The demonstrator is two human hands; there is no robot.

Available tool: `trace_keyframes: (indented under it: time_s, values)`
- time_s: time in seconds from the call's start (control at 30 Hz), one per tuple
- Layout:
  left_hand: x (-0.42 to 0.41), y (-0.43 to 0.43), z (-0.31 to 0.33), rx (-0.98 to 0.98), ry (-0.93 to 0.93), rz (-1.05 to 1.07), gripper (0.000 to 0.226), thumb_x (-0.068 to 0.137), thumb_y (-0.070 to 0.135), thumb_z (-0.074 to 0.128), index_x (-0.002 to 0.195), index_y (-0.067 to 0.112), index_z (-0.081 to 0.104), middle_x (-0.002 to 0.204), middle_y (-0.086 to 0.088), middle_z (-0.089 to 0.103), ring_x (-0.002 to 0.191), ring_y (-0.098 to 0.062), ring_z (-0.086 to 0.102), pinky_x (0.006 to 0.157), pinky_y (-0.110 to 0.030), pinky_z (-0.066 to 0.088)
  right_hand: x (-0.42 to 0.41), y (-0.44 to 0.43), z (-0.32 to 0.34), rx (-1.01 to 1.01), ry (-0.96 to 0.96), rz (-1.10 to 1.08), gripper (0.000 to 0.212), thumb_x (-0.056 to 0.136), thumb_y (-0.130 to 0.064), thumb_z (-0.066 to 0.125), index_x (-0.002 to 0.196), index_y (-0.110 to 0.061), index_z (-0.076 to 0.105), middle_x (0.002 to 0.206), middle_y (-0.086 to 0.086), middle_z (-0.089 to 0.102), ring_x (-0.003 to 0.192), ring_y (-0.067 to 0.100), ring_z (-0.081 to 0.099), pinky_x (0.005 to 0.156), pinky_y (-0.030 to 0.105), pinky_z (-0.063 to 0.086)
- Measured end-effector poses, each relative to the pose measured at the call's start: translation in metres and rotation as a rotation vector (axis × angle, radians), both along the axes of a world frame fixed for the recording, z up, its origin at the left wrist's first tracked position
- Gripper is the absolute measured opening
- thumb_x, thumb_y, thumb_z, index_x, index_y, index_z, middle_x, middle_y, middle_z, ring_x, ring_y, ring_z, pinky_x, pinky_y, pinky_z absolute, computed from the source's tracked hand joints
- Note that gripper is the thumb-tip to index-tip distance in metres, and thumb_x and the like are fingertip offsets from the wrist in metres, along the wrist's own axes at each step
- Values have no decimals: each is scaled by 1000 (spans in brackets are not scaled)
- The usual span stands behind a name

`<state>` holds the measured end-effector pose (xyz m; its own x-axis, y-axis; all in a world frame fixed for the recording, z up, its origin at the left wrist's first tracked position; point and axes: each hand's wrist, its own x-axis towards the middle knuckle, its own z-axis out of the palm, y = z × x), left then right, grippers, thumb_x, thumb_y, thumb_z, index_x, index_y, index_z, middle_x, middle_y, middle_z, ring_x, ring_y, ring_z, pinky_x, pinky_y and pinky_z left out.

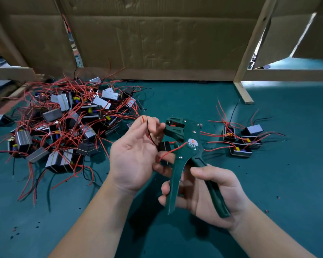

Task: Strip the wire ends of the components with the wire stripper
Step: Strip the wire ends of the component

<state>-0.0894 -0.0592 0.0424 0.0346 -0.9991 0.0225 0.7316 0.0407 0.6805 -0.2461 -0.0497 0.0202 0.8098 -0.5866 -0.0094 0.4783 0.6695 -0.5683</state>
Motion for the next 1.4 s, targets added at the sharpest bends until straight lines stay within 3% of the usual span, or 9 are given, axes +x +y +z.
trace_keyframes:
  time_s: [0.13, 0.27, 0.33, 0.43, 0.6, 0.8, 0.97, 1.17, 1.4]
  values:
    - [3, 0, -3, -102, -3, -53, 16, 56, 20, 69, 57, 11, 55, 99, -12, 53, 103, -25, 49, 99, -41, 31, 1, 3, 1, -55, 13, -50, 66, 66, -6, 77, 127, 4, 56, 101, 23, 64, 85, 38, 66, 82, 54, 51]
    - [13, -1, -6, -163, -20, -114, 47, 43, 19, 72, 88, 9, 65, 115, -10, 56, 117, -24, 45, 104, -35, 32, -5, -1, 6, -117, 50, -233, 68, 60, -2, 80, 124, 5, 58, 95, 23, 65, 81, 38, 67, 77, 54, 53]
    - [17, -5, -9, -149, -298, 44, 62, 42, 8, 57, 104, 16, 61, 115, 0, 58, 114, -16, 47, 103, -25, 34, -13, -9, 9, -133, 111, -431, 69, 57, 6, 73, 124, 2, 57, 92, 21, 66, 78, 38, 68, 74, 52, 55]
    - [21, -7, -15, -19, -1088, 475, 62, 57, 4, 44, 115, 23, 57, 121, 5, 53, 121, -9, 43, 103, -19, 32, -26, -23, 14, -124, 168, -652, 52, 63, 2, 63, 114, -3, 54, 89, 15, 62, 82, 38, 67, 73, 48, 57]
    - [32, -9, -29, 388, -1787, 539, 50, 83, 24, 59, 132, 25, 50, 154, -17, 12, 141, -30, 7, 115, -46, 12, -36, -28, 15, -40, 198, -680, 27, 72, -9, 49, 100, -7, 50, 117, 28, 54, 85, 36, 69, 72, 44, 58]
    - [42, -11, -30, 544, -1955, 528, 54, 85, 37, 57, 137, 28, 47, 157, -19, 8, 140, -38, 9, 113, -49, 11, -36, -21, 12, -152, 163, -589, 60, 65, -13, 61, 120, -6, 39, 128, 35, 46, 83, 36, 68, 73, 43, 57]
    - [50, -11, -27, 530, -1977, 628, 48, 85, 34, 59, 131, 23, 53, 147, -4, 32, 125, -35, 26, 102, -46, 22, -43, -20, 16, -214, 131, -570, 89, 55, -13, 85, 131, -7, 39, 129, 29, 52, 82, 36, 68, 77, 46, 56]
    - [55, -15, -29, 408, -1964, 762, 32, 91, 14, 53, 119, 24, 65, 124, -3, 59, 112, -31, 40, 84, -40, 22, -43, -18, 19, -232, -93, -330, 83, 77, -12, 74, 148, -27, 34, 125, 39, 52, 89, 39, 67, 89, 52, 52]
    - [64, -16, -30, 428, -1855, 736, 26, 90, 33, 64, 113, 24, 59, 90, 5, 74, 99, -27, 62, 85, -38, 27, -37, -13, 13, -257, 32, -305, 77, 72, -18, 77, 142, -27, 45, 121, 35, 58, 86, 35, 68, 83, 48, 54]
